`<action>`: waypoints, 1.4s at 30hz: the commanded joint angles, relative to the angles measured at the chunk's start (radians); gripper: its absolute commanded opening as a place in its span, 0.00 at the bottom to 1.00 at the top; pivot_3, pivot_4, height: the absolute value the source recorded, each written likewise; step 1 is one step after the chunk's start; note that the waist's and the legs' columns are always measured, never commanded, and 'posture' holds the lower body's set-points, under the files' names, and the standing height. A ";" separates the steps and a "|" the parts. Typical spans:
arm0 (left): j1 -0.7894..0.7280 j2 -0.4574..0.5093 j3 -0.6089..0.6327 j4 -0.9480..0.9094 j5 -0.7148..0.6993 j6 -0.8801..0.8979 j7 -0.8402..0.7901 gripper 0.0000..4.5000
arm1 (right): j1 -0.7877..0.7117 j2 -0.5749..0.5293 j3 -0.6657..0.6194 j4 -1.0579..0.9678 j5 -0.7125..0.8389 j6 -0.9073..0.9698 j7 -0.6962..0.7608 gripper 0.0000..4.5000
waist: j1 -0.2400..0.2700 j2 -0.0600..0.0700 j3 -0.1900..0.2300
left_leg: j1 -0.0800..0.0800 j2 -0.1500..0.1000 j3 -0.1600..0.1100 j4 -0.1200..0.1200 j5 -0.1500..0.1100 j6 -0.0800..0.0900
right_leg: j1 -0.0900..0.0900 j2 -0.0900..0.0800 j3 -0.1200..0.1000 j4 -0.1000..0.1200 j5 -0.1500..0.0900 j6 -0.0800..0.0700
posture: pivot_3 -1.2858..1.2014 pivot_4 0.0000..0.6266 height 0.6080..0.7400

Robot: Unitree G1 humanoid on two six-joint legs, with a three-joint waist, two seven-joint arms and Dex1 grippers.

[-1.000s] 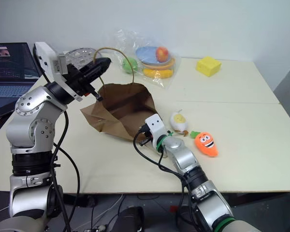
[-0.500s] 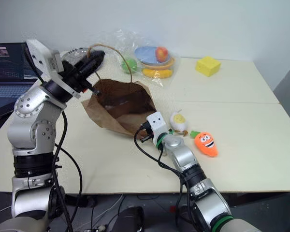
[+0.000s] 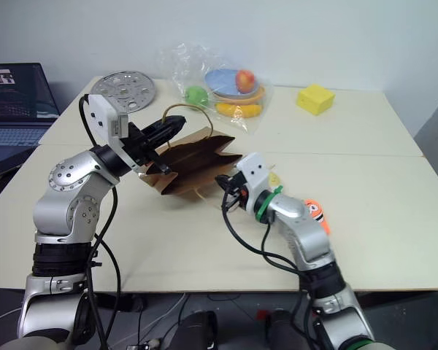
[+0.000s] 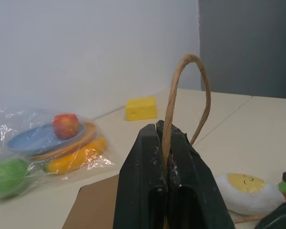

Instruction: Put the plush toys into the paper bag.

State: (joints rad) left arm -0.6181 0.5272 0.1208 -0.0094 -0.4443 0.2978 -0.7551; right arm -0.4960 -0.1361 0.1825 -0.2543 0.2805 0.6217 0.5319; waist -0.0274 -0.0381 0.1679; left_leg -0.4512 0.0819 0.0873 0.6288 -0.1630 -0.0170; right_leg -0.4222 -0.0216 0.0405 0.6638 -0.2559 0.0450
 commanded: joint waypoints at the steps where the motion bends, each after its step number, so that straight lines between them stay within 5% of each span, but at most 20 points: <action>1: -0.031 -0.005 0.000 -0.005 0.002 -0.016 -0.007 0.00 | 0.031 -0.056 -0.112 -0.204 0.099 0.098 -0.013 0.00 | 0.000 0.000 0.000 | 0.000 0.000 0.000 0.000 0.000 0.000 | 0.000 0.000 0.000 0.000 0.000 0.000 | 0.52 0.24 1.00; 5: -0.033 -0.003 -0.008 0.005 0.001 -0.014 -0.022 0.00 | 0.135 -0.144 -0.315 -0.367 0.125 0.213 -0.125 0.13 | 0.008 0.000 0.000 | 0.000 0.000 0.000 0.000 0.000 0.000 | 0.001 -0.001 0.000 -0.001 0.000 0.000 | 0.52 0.24 1.00; 11: -0.028 0.019 -0.009 0.005 -0.010 0.004 -0.068 0.00 | 0.381 -0.274 -0.399 -0.474 0.064 0.274 -0.185 0.61 | 0.009 0.000 0.000 | 0.000 -0.001 0.001 0.000 0.000 0.000 | 0.000 -0.002 0.000 -0.002 -0.001 -0.001 | 0.52 0.24 1.00; 16: -0.031 0.057 -0.007 0.016 -0.019 0.018 -0.129 0.00 | 0.548 -0.262 -0.426 -0.520 0.111 0.273 -0.184 0.99 | -0.003 0.000 0.000 | 0.001 -0.001 0.000 -0.001 0.000 0.000 | 0.001 -0.001 0.001 -0.001 -0.004 -0.007 | 0.52 0.24 1.00; 27: -0.018 0.060 -0.007 -0.012 -0.020 0.032 -0.129 0.00 | 0.653 -0.270 -0.317 -0.406 -0.018 0.138 -0.244 0.96 | -0.001 -0.001 0.000 | 0.001 -0.002 0.000 0.000 0.000 0.000 | 0.001 -0.002 0.002 -0.003 -0.004 -0.007 | 0.52 0.24 1.00; 30: -0.009 0.067 -0.001 -0.021 -0.023 0.038 -0.133 0.00 | 0.664 -0.264 -0.308 -0.394 -0.019 0.112 -0.234 0.79 | -0.001 -0.001 0.000 | 0.001 -0.002 0.000 0.000 0.000 0.000 | 0.001 -0.002 0.002 -0.003 -0.004 -0.007 | 0.52 0.24 1.00; 39: 0.001 0.067 0.001 -0.034 -0.025 0.039 -0.128 0.00 | 0.641 -0.244 -0.335 -0.368 0.008 0.081 -0.218 0.07 | -0.001 -0.001 0.000 | 0.001 -0.001 0.000 0.000 0.000 0.000 | 0.001 -0.001 0.001 -0.002 -0.004 -0.007 | 0.52 0.24 1.00; 42: 0.003 0.066 0.001 -0.032 -0.028 0.039 -0.130 0.00 | 0.617 -0.265 -0.364 -0.381 0.047 0.062 -0.173 0.01 | -0.001 -0.001 0.000 | 0.001 -0.001 0.000 0.000 0.000 0.000 | 0.001 -0.001 0.001 -0.002 -0.004 -0.007 | 0.52 0.24 1.00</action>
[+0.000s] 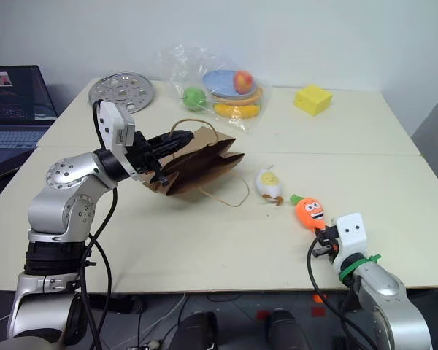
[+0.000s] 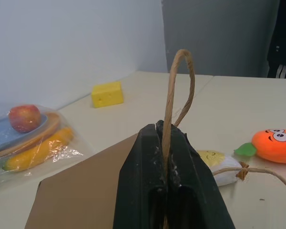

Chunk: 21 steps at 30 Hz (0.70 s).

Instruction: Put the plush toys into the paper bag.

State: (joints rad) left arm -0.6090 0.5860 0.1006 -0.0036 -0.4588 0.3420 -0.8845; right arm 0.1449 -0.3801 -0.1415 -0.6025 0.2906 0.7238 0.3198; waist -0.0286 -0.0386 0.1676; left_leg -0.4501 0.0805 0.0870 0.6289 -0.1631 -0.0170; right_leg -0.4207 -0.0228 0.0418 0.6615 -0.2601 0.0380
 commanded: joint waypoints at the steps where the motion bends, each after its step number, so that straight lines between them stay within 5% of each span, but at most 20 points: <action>1: -0.004 0.006 0.021 -0.035 -0.014 -0.006 -0.003 0.00 | -0.039 -0.051 -0.053 -0.049 0.091 -0.030 0.102 0.01 | 0.000 0.000 0.000 | 0.000 0.000 0.000 0.000 0.000 0.000 | 0.000 0.000 0.000 0.000 0.000 0.000 | 0.52 0.24 1.00; 4: -0.001 0.002 0.015 -0.026 -0.013 -0.013 -0.010 0.00 | -0.124 -0.150 -0.138 -0.106 0.306 0.072 0.232 0.01 | -0.001 0.001 0.001 | 0.000 0.000 0.001 0.000 0.000 0.000 | 0.000 0.000 0.001 0.000 0.000 0.000 | 0.52 0.24 1.00; 10: -0.016 -0.010 0.003 -0.010 -0.010 -0.016 -0.020 0.00 | -0.381 -0.174 -0.089 -0.118 0.468 0.223 0.155 0.01 | -0.001 0.000 0.000 | 0.001 0.001 -0.002 0.000 0.000 0.000 | 0.000 0.002 0.000 0.001 0.000 0.000 | 0.52 0.24 1.00; 15: -0.034 -0.034 -0.011 -0.003 -0.006 -0.022 -0.024 0.00 | -0.532 -0.078 0.131 -0.018 0.340 0.186 0.069 0.01 | 0.000 0.000 0.000 | 0.000 0.000 -0.002 0.000 0.000 0.000 | 0.000 0.001 0.000 0.001 0.000 -0.001 | 0.52 0.24 1.00; 21: -0.040 -0.043 -0.020 -0.009 -0.005 -0.019 -0.026 0.00 | -0.610 0.020 0.251 0.082 0.255 0.153 0.030 0.01 | 0.002 0.000 0.000 | -0.002 0.000 -0.001 0.000 0.000 0.000 | -0.001 0.001 -0.001 0.000 0.003 0.005 | 0.52 0.24 1.00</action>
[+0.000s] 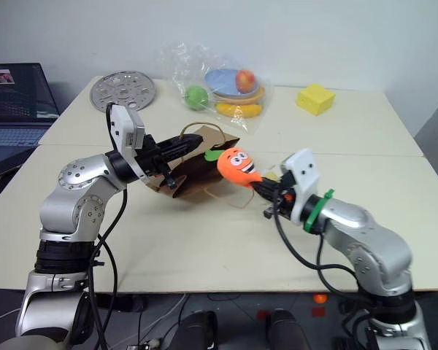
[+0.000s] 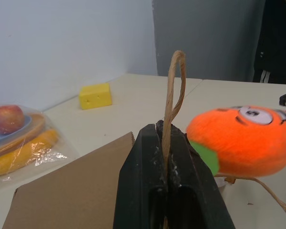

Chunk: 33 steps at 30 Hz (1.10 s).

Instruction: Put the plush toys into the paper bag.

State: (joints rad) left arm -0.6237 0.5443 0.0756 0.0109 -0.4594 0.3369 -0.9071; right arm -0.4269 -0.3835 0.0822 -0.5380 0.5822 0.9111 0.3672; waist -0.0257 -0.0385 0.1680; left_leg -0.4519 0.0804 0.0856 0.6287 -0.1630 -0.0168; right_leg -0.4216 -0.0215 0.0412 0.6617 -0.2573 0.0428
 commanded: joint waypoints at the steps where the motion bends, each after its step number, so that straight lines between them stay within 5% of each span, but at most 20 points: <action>1: -0.025 -0.002 0.005 -0.024 -0.004 -0.013 -0.003 0.00 | -0.054 0.049 0.055 0.046 -0.056 -0.044 -0.024 0.01 | -0.001 0.000 0.000 | 0.000 0.000 0.000 0.000 0.000 0.000 | 0.000 0.000 0.000 0.000 0.000 0.000 | 0.52 0.24 1.00; 10: -0.019 -0.008 -0.001 -0.042 -0.010 -0.002 0.000 0.00 | -0.221 0.182 0.214 0.302 -0.204 -0.117 0.004 0.01 | -0.004 0.000 0.000 | 0.001 0.001 0.000 0.001 0.000 0.000 | -0.001 0.001 0.000 0.001 0.001 0.001 | 0.52 0.24 1.00; 22: -0.029 -0.022 -0.013 -0.043 -0.025 0.018 -0.025 0.00 | -0.384 0.353 0.227 0.612 -0.323 -0.192 0.004 0.01 | -0.003 0.000 0.000 | 0.000 0.001 0.001 0.000 0.000 0.000 | -0.001 0.001 0.000 0.001 0.001 0.001 | 0.52 0.24 1.00; 26: -0.034 -0.026 -0.011 -0.041 -0.031 0.028 -0.035 0.00 | -0.387 0.399 0.195 0.661 -0.339 -0.231 -0.012 0.25 | -0.005 0.000 0.000 | 0.000 0.001 0.000 0.000 0.000 0.000 | -0.001 0.001 -0.001 0.002 0.001 0.001 | 0.52 0.24 1.00; 33: -0.046 -0.027 -0.010 -0.035 -0.031 0.032 -0.042 0.00 | -0.378 0.420 0.180 0.664 -0.349 -0.254 -0.008 0.82 | -0.005 0.000 0.000 | 0.000 0.001 0.000 0.000 0.000 0.000 | -0.001 0.001 -0.001 0.002 0.001 0.001 | 0.52 0.24 1.00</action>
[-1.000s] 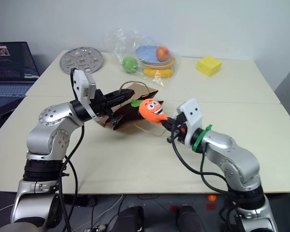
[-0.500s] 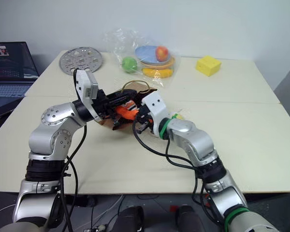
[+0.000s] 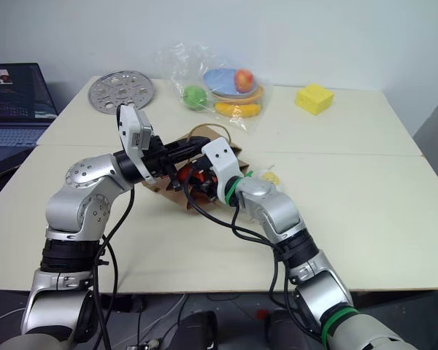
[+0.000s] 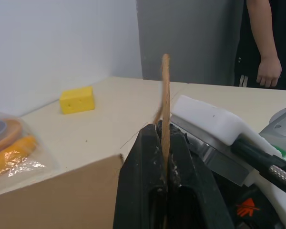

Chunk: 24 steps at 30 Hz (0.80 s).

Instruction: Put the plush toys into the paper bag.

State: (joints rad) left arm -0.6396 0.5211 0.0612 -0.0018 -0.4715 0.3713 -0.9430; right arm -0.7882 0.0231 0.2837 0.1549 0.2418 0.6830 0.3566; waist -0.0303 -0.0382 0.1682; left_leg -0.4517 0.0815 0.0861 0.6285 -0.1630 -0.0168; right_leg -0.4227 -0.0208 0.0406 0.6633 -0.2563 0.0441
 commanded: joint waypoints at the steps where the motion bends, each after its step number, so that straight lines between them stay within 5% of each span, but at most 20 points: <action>1: -0.032 -0.004 0.005 -0.019 -0.018 -0.003 -0.007 0.00 | -0.007 0.013 -0.020 -0.040 -0.007 -0.026 0.007 0.90 | 0.000 0.000 0.000 | 0.000 0.000 0.000 0.000 0.000 0.000 | 0.000 0.000 0.000 0.000 0.000 0.000 | 0.52 0.24 1.00; 3: -0.037 -0.007 0.004 -0.011 -0.014 -0.007 -0.007 0.00 | 0.014 0.012 -0.020 -0.063 -0.005 -0.032 0.014 0.99 | -0.001 0.000 0.000 | 0.000 0.000 0.000 0.000 0.000 0.000 | 0.000 0.000 0.000 0.000 0.000 0.000 | 0.52 0.24 1.00; 14: -0.021 0.014 0.024 0.001 -0.004 -0.018 -0.007 0.00 | 0.329 -0.176 -0.220 -0.541 0.067 -0.003 -0.001 0.99 | 0.004 0.000 0.000 | -0.001 0.000 0.000 0.000 0.000 0.000 | 0.000 -0.001 0.000 -0.001 0.000 0.000 | 0.52 0.24 1.00; 20: -0.020 0.024 0.027 0.004 -0.005 -0.017 -0.013 0.00 | 0.404 -0.283 -0.207 -0.445 -0.047 0.000 -0.054 0.99 | -0.004 0.000 0.000 | 0.003 0.000 0.000 0.000 0.000 0.000 | 0.001 0.000 0.000 0.000 0.000 -0.002 | 0.52 0.24 1.00; 24: -0.023 0.030 0.025 0.006 -0.003 -0.017 -0.019 0.00 | 0.393 -0.254 -0.201 -0.372 -0.041 -0.007 -0.057 0.99 | -0.004 0.000 0.000 | 0.002 0.000 0.001 0.000 0.000 0.000 | 0.000 0.000 0.002 0.000 -0.002 -0.007 | 0.52 0.24 1.00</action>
State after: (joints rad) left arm -0.6472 0.5388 0.0731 0.0168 -0.4690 0.3663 -0.9539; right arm -0.3687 -0.2474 0.0758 -0.2083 0.1971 0.6921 0.3008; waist -0.0339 -0.0381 0.1681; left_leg -0.4493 0.0811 0.0869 0.6283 -0.1631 -0.0169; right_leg -0.4224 -0.0210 0.0425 0.6633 -0.2582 0.0385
